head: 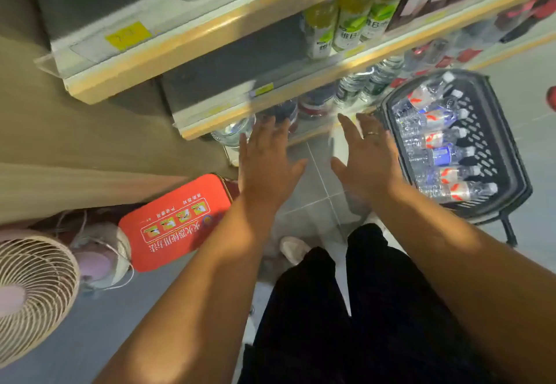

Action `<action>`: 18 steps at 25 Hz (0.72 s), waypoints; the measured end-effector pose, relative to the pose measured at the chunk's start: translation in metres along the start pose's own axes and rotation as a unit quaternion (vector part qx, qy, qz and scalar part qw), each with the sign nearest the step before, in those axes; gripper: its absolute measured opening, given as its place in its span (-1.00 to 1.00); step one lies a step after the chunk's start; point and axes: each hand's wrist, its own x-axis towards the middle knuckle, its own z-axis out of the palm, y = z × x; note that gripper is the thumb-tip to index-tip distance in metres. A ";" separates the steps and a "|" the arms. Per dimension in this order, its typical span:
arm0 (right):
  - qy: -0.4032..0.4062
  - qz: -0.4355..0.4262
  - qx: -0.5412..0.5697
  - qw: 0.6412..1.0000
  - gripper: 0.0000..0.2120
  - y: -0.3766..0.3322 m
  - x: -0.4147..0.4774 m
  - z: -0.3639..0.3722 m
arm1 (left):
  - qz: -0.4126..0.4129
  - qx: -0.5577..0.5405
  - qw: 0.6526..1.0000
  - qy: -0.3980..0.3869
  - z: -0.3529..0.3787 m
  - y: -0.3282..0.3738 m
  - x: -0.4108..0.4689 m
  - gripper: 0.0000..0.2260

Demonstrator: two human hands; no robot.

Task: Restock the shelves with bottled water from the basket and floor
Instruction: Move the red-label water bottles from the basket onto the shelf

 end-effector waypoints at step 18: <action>-0.049 0.253 0.155 0.954 -0.26 0.272 -0.081 -0.046 | 0.235 0.056 0.962 -0.125 0.068 0.296 0.064 -0.30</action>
